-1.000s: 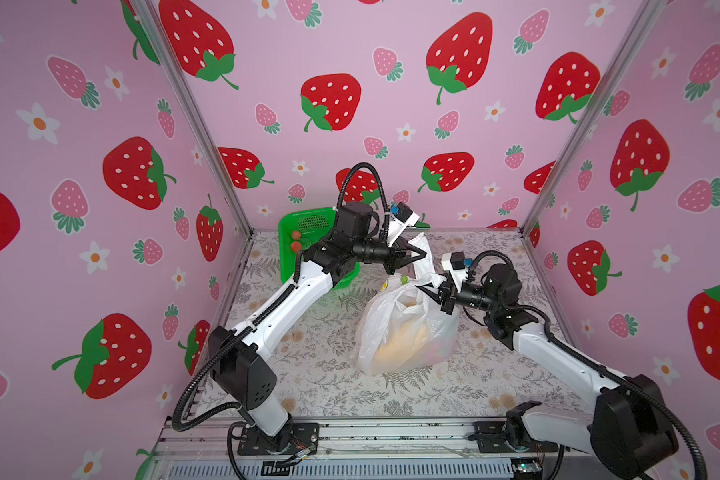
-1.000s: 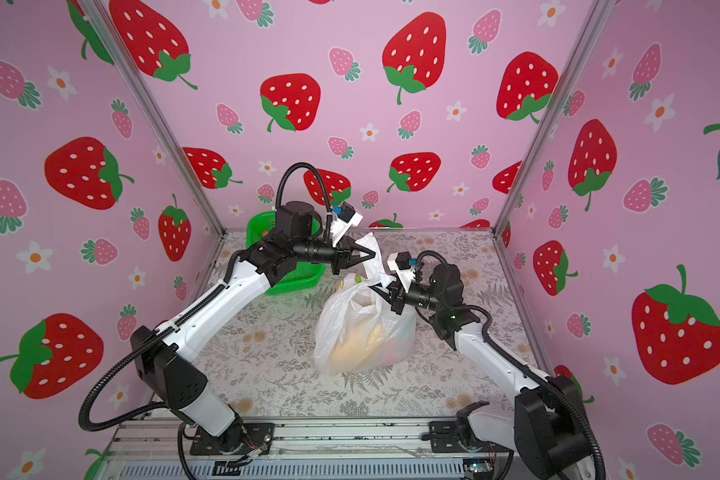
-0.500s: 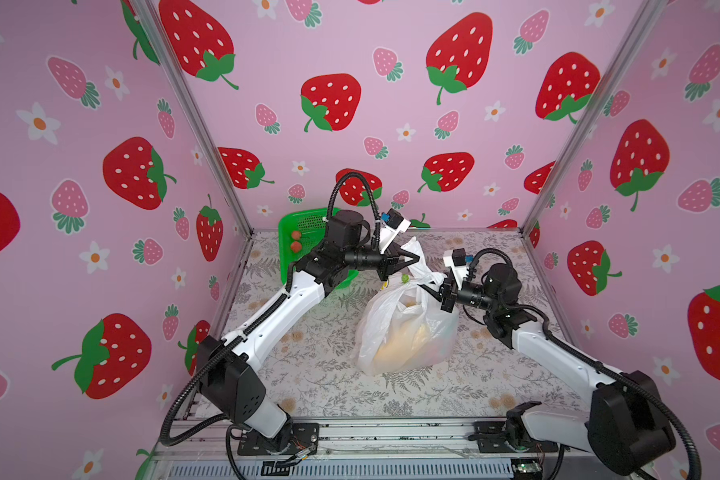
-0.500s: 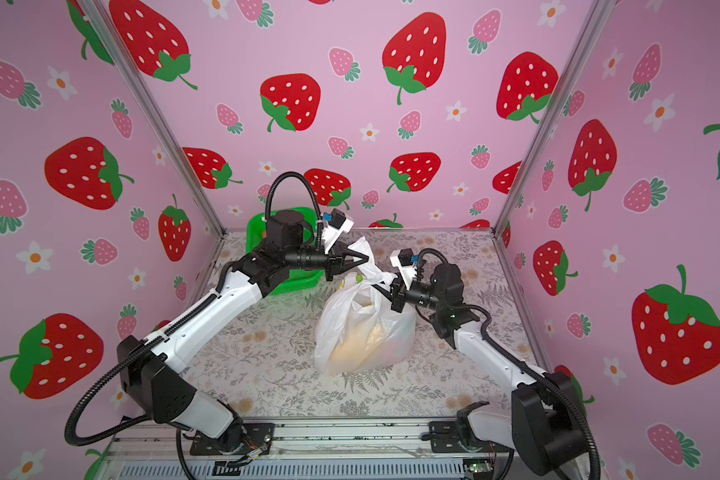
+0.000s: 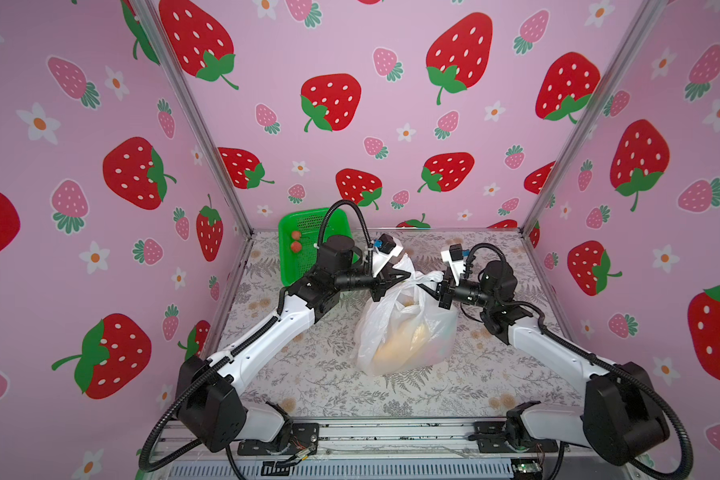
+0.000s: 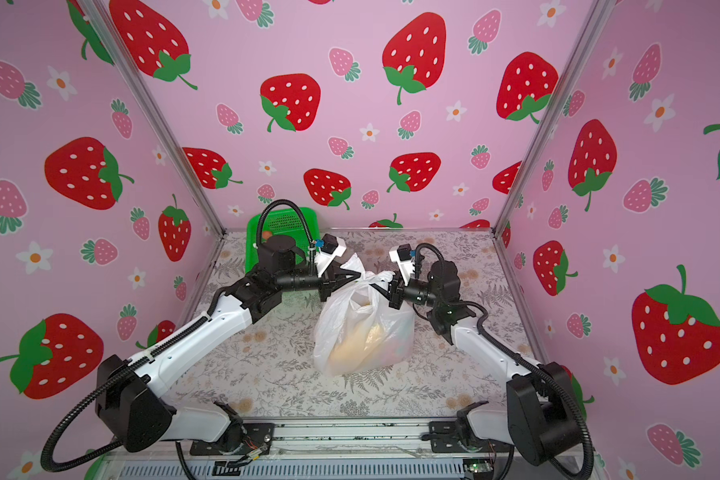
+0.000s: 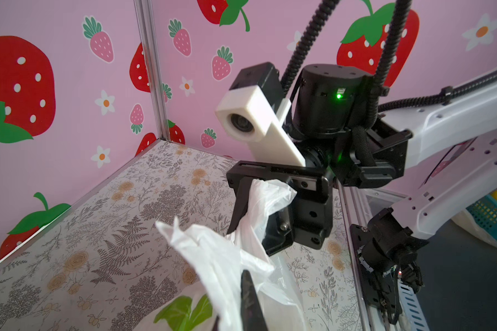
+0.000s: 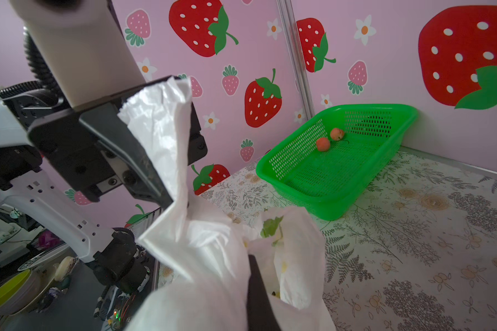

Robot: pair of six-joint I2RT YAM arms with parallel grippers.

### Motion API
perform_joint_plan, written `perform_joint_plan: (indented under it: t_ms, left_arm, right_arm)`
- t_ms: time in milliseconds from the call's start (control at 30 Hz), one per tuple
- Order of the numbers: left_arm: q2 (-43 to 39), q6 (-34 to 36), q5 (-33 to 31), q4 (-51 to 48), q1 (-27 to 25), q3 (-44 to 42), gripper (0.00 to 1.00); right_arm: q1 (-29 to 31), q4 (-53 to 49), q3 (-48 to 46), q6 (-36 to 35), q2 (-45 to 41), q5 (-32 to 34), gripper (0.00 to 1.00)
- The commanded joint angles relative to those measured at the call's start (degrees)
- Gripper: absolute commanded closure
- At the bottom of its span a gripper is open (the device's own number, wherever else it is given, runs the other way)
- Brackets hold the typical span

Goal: Place the fake fruits into the plastic bag and tie a complex knot

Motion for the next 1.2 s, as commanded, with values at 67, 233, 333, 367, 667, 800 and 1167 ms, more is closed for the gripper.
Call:
perform_joint_plan:
  t_ms: [67, 233, 333, 367, 667, 800, 1167]
  left_arm:
    - [-3.1, 7.9, -5.6, 3.9, -2.1, -4.7, 0.96]
    - [-3.0, 9.9, -9.5, 5.8, -3.8, -7.4, 0.96]
    - [-2.6, 11.6, -10.4, 7.1, -4.7, -8.8, 0.88]
    - [-2.5, 12.4, -10.7, 7.4, -5.0, -9.3, 0.87]
    - [-1.8, 17.1, -11.7, 8.4, -6.2, -10.5, 0.90]
    - [-1.9, 18.5, -14.5, 8.0, -6.8, -10.4, 1.00]
    - [-2.0, 22.3, -18.1, 6.9, -7.6, -11.1, 1.00]
  right_arm:
    - [-1.0, -4.7, 3.7, 2.1, 1.6, 1.9, 0.91]
    - [-1.0, -6.6, 4.4, 1.3, 1.9, 2.5, 0.87]
    - [-1.0, -7.5, 4.9, 0.9, 2.3, 2.3, 0.87]
    - [-1.0, -7.8, 5.0, 0.7, 2.4, 2.1, 0.87]
    - [-1.1, -13.1, 6.4, -4.3, 2.7, 2.3, 0.78]
    - [-1.4, -14.9, 6.8, -5.6, 2.4, 2.6, 0.75]
    - [-3.0, -21.8, 7.3, -11.4, -0.8, 3.8, 0.57]
